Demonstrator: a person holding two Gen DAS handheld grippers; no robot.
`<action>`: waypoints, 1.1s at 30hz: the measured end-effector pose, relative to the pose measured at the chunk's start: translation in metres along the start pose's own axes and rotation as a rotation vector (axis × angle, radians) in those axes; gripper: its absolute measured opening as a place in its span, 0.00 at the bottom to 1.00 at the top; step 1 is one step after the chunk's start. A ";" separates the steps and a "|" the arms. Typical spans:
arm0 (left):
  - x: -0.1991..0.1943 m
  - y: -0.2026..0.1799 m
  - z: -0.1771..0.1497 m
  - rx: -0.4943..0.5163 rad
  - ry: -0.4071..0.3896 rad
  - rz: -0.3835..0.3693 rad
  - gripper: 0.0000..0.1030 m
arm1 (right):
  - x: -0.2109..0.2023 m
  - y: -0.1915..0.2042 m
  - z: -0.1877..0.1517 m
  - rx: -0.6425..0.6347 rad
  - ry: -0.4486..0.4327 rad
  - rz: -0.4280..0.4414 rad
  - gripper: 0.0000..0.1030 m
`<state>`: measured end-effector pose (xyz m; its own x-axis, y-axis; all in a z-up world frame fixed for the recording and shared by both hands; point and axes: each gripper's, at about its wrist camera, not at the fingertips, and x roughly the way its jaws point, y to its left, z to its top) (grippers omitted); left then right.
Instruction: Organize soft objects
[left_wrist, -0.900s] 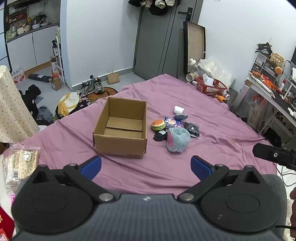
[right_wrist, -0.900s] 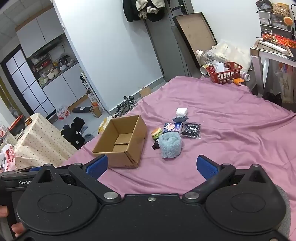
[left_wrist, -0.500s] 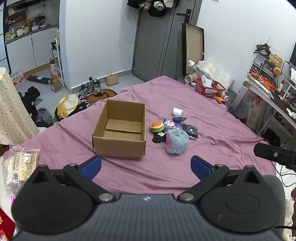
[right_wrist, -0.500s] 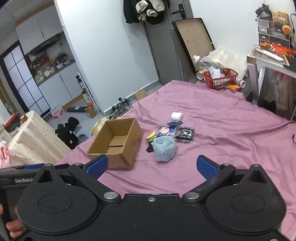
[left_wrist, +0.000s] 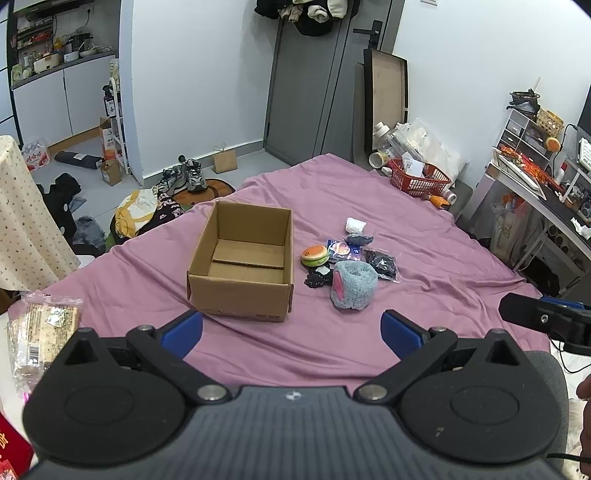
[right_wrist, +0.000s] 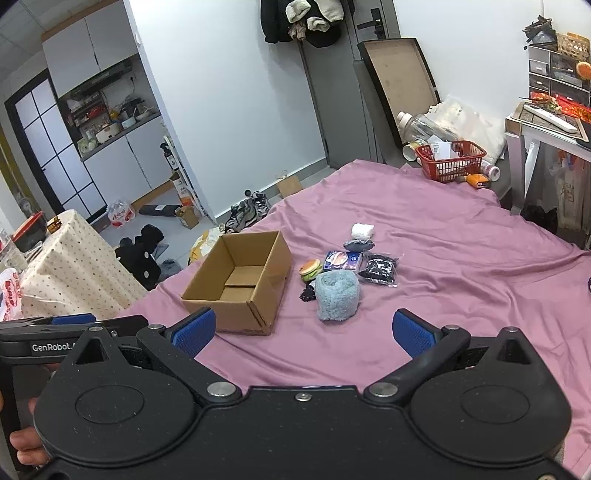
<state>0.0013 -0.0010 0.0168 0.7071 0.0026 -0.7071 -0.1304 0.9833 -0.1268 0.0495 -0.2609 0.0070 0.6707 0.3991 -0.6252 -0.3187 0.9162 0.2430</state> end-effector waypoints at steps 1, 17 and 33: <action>0.000 0.000 0.000 0.001 0.000 0.002 0.99 | 0.000 0.000 0.000 0.002 -0.002 0.000 1.00; -0.001 0.002 -0.003 0.007 -0.009 0.007 0.99 | 0.000 -0.007 -0.001 0.035 0.004 -0.005 1.00; 0.011 -0.003 -0.004 0.007 0.009 0.009 0.99 | 0.009 -0.011 -0.003 0.031 0.021 -0.011 1.00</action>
<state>0.0064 -0.0048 0.0065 0.6996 0.0094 -0.7145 -0.1314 0.9846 -0.1157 0.0572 -0.2680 -0.0036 0.6596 0.3884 -0.6435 -0.2903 0.9213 0.2586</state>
